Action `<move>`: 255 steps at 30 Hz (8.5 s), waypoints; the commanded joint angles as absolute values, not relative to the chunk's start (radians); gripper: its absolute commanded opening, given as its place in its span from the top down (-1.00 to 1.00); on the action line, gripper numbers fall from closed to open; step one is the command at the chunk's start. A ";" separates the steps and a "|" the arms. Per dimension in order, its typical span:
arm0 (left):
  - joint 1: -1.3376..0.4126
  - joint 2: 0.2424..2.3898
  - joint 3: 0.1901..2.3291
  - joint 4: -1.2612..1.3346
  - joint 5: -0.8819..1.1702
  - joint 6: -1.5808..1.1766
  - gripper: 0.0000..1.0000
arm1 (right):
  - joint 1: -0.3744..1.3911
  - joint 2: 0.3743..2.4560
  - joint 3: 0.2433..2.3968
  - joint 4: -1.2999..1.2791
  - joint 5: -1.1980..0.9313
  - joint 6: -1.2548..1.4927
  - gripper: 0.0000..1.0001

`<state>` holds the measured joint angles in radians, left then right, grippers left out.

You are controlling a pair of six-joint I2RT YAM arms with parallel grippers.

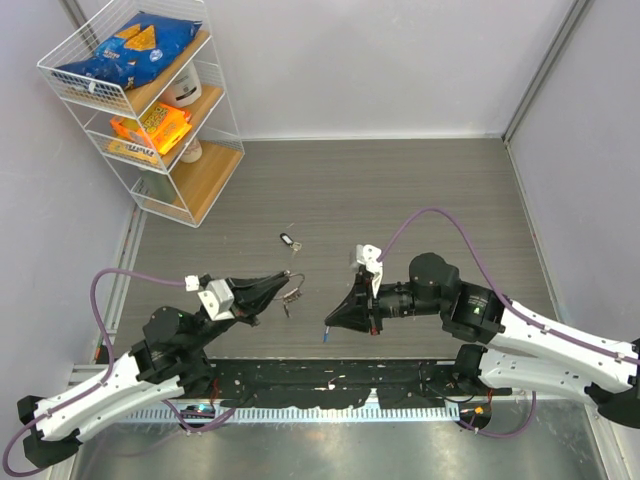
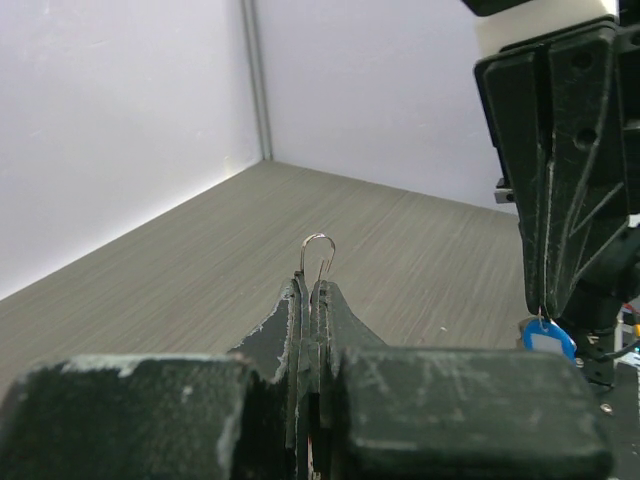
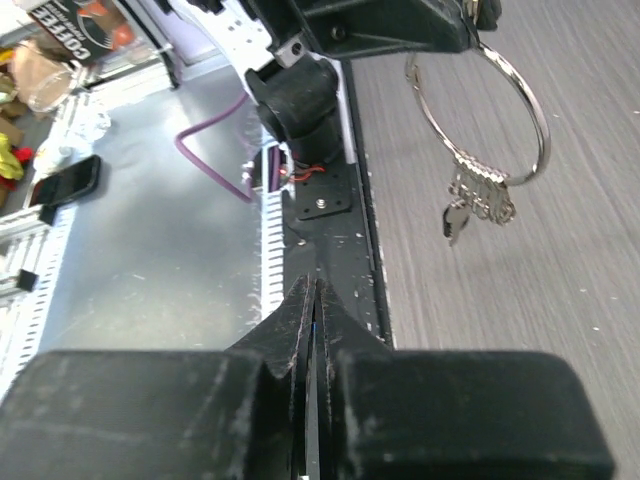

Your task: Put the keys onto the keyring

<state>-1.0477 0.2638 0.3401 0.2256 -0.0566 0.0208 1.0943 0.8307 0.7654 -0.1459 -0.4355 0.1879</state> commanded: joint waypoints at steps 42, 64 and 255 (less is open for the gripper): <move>-1.048 0.094 0.252 0.425 -0.031 0.032 1.00 | 1.100 1.071 0.733 0.600 -0.239 1.023 0.89; -1.046 0.069 0.249 0.428 -0.006 0.031 1.00 | 1.100 1.112 0.730 0.629 -0.199 1.086 0.88; -1.048 0.879 0.455 0.476 -0.129 0.086 1.00 | 1.046 0.563 0.710 -0.196 0.362 0.784 -0.24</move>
